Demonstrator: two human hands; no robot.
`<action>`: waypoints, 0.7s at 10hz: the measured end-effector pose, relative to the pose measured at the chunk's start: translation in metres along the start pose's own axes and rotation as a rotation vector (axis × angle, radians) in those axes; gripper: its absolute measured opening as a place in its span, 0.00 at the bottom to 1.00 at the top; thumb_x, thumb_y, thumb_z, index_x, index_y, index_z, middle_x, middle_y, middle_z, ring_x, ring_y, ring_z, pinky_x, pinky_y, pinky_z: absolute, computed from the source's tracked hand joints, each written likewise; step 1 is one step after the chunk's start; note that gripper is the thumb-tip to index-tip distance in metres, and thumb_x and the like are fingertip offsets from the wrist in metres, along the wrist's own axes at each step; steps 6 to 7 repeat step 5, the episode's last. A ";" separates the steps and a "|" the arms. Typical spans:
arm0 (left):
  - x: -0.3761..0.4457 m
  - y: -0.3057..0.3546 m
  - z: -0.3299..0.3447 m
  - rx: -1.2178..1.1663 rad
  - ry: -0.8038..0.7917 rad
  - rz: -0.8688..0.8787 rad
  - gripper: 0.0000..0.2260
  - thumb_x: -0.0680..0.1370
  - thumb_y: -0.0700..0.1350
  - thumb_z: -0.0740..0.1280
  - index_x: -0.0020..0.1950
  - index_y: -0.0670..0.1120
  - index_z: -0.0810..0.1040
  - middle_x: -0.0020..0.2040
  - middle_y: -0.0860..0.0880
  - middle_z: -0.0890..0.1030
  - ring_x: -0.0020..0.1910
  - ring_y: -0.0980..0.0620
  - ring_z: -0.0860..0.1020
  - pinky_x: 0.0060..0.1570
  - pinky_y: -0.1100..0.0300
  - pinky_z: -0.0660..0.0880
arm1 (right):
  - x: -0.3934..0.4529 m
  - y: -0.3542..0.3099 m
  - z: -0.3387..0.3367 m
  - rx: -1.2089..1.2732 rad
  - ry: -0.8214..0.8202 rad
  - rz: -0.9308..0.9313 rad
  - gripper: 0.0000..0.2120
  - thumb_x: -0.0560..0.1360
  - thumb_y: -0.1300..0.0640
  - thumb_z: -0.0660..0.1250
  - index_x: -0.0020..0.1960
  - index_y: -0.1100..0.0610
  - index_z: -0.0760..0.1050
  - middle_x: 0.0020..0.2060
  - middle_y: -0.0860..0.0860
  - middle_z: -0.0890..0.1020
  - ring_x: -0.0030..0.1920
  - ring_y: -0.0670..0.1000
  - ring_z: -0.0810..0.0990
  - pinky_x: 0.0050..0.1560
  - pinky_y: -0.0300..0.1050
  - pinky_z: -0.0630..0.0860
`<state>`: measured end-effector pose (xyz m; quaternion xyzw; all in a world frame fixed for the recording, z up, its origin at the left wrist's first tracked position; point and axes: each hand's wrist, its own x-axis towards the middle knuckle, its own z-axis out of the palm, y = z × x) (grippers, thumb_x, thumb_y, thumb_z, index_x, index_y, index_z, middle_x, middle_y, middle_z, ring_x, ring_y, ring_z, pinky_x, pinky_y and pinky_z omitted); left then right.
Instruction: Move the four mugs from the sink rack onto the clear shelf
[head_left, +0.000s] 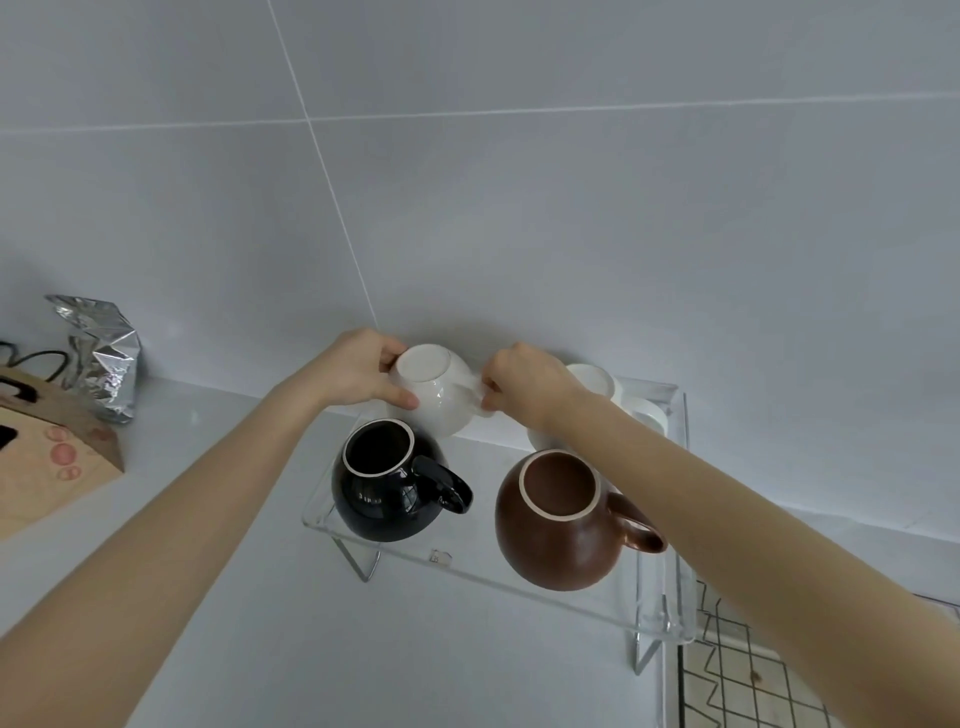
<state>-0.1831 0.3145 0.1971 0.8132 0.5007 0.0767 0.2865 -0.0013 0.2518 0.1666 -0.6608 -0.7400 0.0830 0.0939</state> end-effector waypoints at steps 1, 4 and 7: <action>0.000 -0.002 0.002 -0.016 0.007 0.011 0.22 0.63 0.37 0.76 0.55 0.41 0.78 0.55 0.40 0.82 0.58 0.44 0.78 0.62 0.53 0.70 | -0.002 0.000 0.000 -0.014 0.009 -0.009 0.11 0.75 0.58 0.65 0.50 0.66 0.75 0.50 0.63 0.81 0.50 0.62 0.79 0.40 0.45 0.65; -0.026 0.004 0.008 -0.031 0.056 -0.015 0.29 0.70 0.47 0.71 0.69 0.46 0.66 0.68 0.44 0.72 0.67 0.46 0.70 0.62 0.59 0.65 | -0.028 -0.019 -0.013 0.057 0.045 0.009 0.16 0.75 0.56 0.62 0.59 0.62 0.70 0.54 0.63 0.80 0.54 0.64 0.78 0.46 0.48 0.72; -0.056 0.002 0.003 -0.170 0.072 -0.027 0.37 0.64 0.54 0.74 0.70 0.46 0.65 0.70 0.44 0.70 0.68 0.50 0.69 0.62 0.61 0.64 | -0.048 -0.036 -0.009 0.162 0.060 -0.067 0.15 0.75 0.53 0.62 0.57 0.59 0.75 0.52 0.60 0.82 0.54 0.62 0.78 0.51 0.50 0.76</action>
